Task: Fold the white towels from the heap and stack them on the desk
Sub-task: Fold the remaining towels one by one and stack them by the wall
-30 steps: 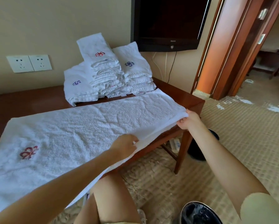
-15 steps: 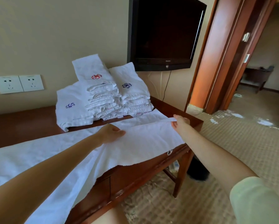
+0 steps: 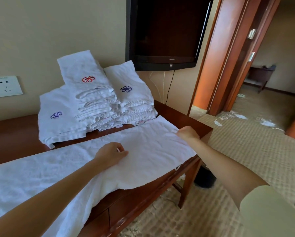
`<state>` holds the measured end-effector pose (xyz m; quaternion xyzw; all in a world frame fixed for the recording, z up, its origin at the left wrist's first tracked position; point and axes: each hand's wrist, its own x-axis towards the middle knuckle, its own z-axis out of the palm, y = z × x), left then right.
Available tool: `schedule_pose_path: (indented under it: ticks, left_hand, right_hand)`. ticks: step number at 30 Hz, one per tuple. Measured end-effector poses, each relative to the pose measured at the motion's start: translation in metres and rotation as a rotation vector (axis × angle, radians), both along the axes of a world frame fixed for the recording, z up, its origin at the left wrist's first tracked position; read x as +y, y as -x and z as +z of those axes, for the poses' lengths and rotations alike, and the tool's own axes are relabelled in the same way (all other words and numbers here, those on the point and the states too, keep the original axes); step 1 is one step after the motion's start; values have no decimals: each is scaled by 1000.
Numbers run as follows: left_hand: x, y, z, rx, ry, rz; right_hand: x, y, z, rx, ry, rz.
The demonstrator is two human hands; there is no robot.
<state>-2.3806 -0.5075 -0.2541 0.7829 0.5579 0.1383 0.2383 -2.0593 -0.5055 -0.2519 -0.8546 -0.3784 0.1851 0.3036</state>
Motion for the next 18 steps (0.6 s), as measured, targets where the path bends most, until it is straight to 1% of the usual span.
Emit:
schedule_pose_path:
  ticks: [2,5,6,8,9,14,16,18]
  left_hand:
    - [1,-2,-1,1,-8,-11]
    - [1,-2,-2,-29,-12,-26]
    - [1,-2,-2,-44,-11,-30]
    - [0,-3,-1,-72,-16,-33]
    - [0,-4,0,-89,-23,-30]
    - [0,-20,5,-154,-61,-32]
    - [1,-28,5,-136,-85,-31]
    - [1,-31,2,-73,-109,-20]
  right_hand:
    - [-2,-6,2,-25,77,17]
    - [3,-24,-2,31,131,27]
    - [1,-28,-1,61,122,37]
    - [-2,-32,4,121,37,57]
    - [-3,-35,8,121,3,63]
    - [-3,-52,19,2,-137,95]
    - [-2,-60,18,-28,-162,81]
    - [-3,-63,15,-36,-149,98]
